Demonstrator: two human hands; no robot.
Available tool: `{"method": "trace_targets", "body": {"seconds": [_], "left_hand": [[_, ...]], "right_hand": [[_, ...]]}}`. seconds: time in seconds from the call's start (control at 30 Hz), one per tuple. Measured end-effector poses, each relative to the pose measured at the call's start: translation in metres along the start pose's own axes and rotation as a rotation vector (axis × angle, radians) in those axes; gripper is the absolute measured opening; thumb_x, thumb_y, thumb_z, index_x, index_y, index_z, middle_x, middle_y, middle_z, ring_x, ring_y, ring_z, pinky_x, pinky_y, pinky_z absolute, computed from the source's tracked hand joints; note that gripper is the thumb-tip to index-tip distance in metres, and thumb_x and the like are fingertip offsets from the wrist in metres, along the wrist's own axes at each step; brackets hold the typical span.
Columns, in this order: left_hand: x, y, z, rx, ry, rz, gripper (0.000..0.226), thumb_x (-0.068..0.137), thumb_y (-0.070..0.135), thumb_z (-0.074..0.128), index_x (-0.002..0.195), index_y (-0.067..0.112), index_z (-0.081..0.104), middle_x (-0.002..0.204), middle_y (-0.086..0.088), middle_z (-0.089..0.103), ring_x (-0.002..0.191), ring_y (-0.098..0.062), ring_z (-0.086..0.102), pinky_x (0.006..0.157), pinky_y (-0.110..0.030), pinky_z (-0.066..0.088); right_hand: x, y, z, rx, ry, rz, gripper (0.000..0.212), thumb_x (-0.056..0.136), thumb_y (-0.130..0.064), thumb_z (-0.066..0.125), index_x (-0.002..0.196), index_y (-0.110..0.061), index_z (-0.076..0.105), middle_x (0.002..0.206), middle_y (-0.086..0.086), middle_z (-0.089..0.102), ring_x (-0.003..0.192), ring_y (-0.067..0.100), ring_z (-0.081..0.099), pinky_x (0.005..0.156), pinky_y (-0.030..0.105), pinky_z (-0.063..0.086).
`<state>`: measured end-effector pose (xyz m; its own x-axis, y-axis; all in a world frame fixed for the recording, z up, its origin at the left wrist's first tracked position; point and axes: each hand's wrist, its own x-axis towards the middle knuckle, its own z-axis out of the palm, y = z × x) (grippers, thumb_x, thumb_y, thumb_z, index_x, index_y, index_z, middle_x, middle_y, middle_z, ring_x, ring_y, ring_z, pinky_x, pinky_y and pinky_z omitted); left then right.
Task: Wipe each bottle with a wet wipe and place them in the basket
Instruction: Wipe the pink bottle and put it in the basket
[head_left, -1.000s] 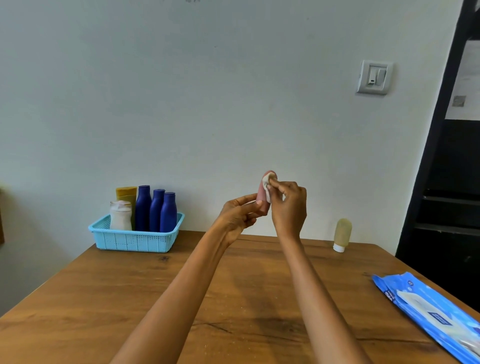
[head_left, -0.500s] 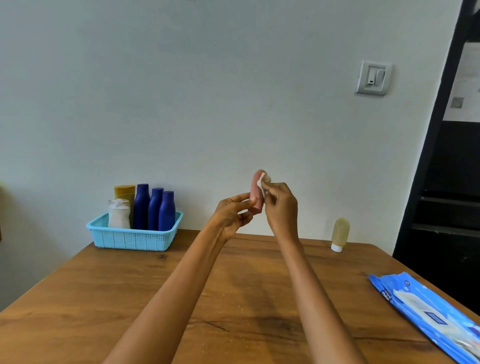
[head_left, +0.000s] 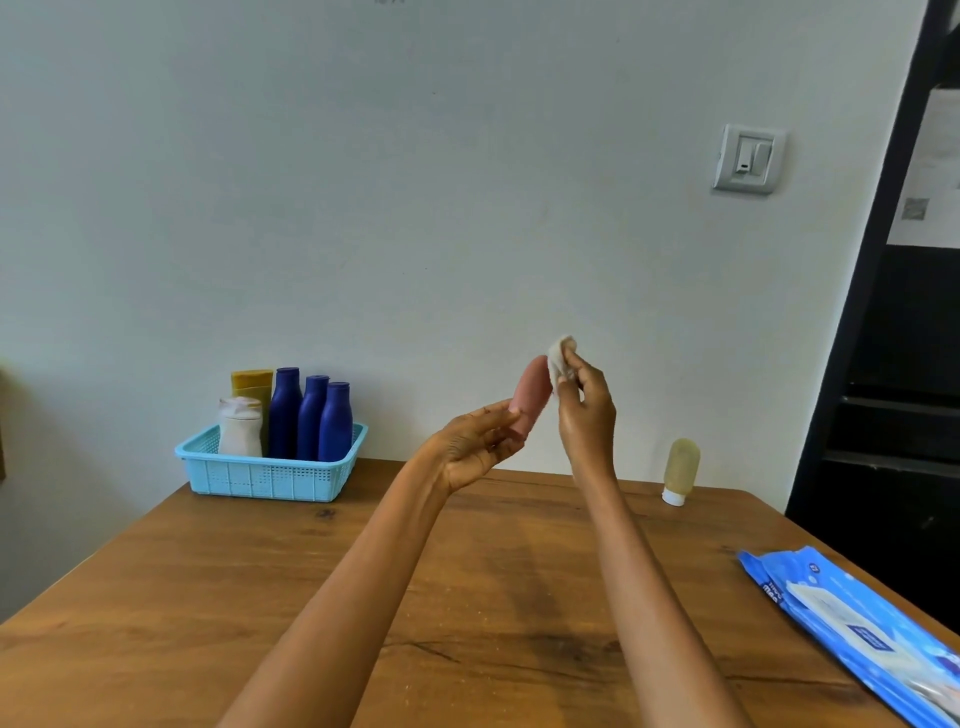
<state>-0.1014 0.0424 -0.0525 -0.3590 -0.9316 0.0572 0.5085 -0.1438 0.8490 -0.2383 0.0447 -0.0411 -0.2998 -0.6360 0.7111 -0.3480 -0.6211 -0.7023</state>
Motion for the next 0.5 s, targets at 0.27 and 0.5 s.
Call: {"method": "trace_targets", "body": {"seconds": [0.27, 0.5], "left_hand": [[0.0, 0.0, 0.003, 0.068, -0.056, 0.035, 0.026, 0.084, -0.003, 0.061, 0.109, 0.004, 0.057, 0.086, -0.019, 0.067, 0.072, -0.029, 0.069, 0.077, -0.042, 0.058], [0.001, 0.003, -0.002, 0.092, 0.182, 0.134, 0.028, 0.08, -0.003, 0.067, 0.107, 0.003, 0.059, 0.087, -0.019, 0.063, 0.071, -0.028, 0.064, 0.068, -0.038, 0.06]], "right_hand": [[0.0, 0.006, 0.007, -0.351, -0.109, -0.197, 0.045, 0.097, -0.006, 0.043, 0.14, -0.021, 0.045, 0.137, 0.005, 0.05, 0.124, 0.02, 0.049, 0.093, 0.02, 0.042], [-0.011, 0.008, 0.008, -0.385, -0.22, -0.297, 0.032, 0.091, -0.006, 0.058, 0.118, -0.019, 0.066, 0.114, 0.005, 0.067, 0.102, 0.018, 0.063, 0.082, 0.014, 0.045]]}}
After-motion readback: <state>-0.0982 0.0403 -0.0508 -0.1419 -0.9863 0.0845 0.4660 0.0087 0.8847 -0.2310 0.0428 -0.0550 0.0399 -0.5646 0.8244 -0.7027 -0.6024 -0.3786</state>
